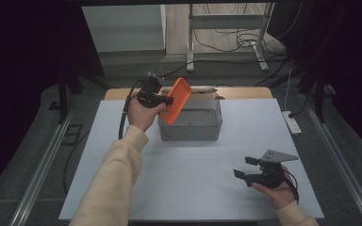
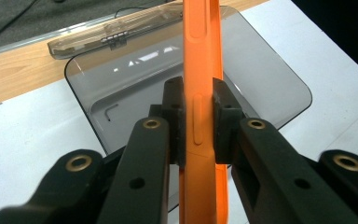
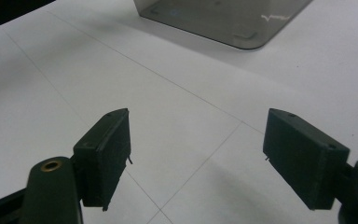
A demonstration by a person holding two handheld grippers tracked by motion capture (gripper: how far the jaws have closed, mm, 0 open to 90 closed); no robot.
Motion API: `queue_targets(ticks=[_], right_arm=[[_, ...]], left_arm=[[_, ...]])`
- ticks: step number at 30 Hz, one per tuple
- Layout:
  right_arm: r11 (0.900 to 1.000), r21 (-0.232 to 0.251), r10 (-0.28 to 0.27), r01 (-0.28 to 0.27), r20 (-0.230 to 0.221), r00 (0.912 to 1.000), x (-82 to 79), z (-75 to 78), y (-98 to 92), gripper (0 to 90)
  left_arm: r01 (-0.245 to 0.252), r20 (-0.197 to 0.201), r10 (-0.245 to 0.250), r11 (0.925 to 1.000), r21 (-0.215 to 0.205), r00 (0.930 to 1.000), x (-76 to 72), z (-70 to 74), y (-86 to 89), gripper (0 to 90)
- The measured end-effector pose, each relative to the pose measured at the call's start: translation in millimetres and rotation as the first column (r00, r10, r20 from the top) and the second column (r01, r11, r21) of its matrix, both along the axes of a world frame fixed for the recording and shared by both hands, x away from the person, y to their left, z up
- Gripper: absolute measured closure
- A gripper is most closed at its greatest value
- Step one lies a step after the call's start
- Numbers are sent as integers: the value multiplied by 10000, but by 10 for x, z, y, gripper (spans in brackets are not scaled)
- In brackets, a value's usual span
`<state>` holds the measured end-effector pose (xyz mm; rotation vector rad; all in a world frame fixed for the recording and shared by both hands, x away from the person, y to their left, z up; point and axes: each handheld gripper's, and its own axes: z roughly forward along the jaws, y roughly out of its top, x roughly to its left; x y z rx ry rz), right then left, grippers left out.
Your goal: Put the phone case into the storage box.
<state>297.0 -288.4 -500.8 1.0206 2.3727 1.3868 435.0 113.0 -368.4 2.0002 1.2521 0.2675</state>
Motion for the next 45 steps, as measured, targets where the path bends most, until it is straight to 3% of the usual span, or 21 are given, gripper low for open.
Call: queue_targets(ticks=[45], right_arm=[[10000, -25, 0, 0, -27, 10000, 2, -4, 1, 232]], left_arm=[[-1222, -455, 1228, 9924, 164, 9914, 238, -195, -45, 794]])
